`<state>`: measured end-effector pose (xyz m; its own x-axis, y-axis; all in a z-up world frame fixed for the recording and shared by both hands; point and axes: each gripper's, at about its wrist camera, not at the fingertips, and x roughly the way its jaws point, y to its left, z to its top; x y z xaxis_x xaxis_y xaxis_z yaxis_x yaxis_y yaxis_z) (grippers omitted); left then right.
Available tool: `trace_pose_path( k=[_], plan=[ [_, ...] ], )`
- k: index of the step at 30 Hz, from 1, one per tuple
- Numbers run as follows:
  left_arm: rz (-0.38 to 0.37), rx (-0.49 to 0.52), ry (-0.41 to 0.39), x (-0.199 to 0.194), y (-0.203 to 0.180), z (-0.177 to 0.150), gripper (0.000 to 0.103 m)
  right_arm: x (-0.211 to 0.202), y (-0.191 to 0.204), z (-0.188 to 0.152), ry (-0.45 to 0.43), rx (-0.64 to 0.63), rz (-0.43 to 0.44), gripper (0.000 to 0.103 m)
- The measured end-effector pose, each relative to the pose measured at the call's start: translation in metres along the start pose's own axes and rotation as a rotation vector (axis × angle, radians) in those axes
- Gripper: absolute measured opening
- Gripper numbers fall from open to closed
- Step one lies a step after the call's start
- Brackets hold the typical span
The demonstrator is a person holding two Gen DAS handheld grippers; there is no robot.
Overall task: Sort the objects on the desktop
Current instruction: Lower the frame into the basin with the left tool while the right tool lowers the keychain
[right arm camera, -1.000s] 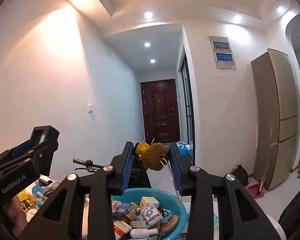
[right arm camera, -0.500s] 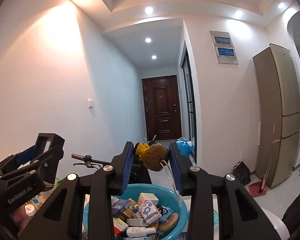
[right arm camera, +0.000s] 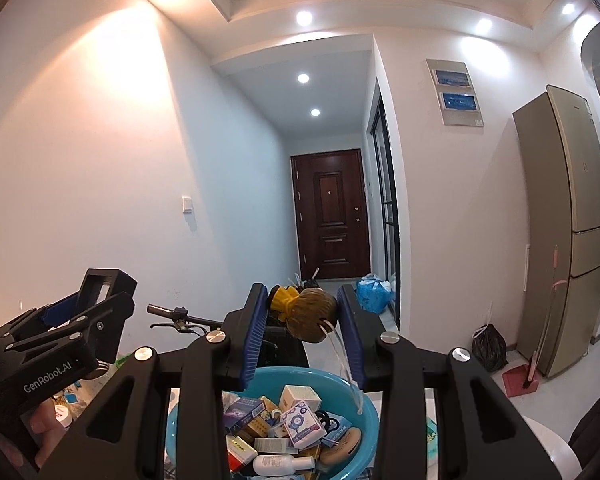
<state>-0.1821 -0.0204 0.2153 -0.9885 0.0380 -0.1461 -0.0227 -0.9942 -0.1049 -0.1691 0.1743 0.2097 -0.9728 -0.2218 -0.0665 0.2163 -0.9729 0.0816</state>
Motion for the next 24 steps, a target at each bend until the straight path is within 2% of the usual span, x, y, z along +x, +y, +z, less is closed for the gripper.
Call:
trace_pose_path(
  k=[6, 15, 24],
  plan=[
    [0.015, -0.010, 0.112, 0.043, 0.004, -0.012, 0.073, 0.034, -0.011, -0.015, 0.119, 0.031, 0.016, 0.035],
    [0.038, -0.018, 0.260, 0.107, 0.009, -0.048, 0.073, 0.083, -0.030, -0.043, 0.269, 0.066, -0.015, 0.035],
    [-0.022, -0.056, 0.391, 0.163, 0.012, -0.086, 0.073, 0.128, -0.050, -0.075, 0.401, 0.084, -0.054, 0.035]
  ],
)
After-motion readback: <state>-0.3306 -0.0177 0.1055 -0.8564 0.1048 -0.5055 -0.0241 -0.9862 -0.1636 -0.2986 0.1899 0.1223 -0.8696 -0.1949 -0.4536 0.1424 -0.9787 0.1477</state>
